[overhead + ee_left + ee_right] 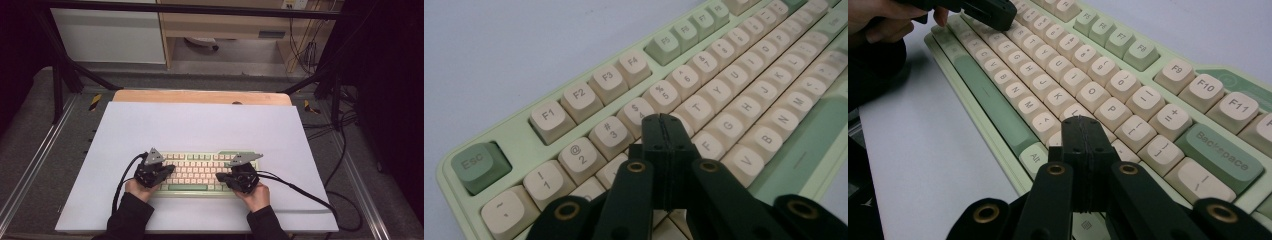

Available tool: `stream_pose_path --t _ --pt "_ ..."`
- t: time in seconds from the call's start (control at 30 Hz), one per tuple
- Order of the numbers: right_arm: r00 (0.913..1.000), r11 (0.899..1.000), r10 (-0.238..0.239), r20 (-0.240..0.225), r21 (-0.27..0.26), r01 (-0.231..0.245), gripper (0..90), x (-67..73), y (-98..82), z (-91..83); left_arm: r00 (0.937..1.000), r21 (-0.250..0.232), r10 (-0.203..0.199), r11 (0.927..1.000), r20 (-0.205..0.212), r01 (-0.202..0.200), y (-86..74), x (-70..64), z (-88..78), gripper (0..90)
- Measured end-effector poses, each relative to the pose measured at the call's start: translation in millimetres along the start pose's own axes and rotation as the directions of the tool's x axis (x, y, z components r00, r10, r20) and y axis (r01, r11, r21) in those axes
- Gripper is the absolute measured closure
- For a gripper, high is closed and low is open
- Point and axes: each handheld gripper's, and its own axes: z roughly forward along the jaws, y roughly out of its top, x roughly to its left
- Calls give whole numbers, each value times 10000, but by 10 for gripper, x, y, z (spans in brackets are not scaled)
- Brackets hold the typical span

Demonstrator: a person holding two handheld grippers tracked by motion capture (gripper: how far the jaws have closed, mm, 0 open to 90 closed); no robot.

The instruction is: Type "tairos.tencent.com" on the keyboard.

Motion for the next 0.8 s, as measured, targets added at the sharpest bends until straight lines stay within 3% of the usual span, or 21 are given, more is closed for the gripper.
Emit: stream_pose_path --t 0.37,0.8 --pt "9999 9999 94 -72 -119 -95 900 13 12 -16 9997 -212 79 9997 220 -74 -9 -50 -124 900" --pt "9997 9997 116 -234 -197 -120 900 55 39 7 9996 -438 -114 9990 251 125 -113 4 -291 900"
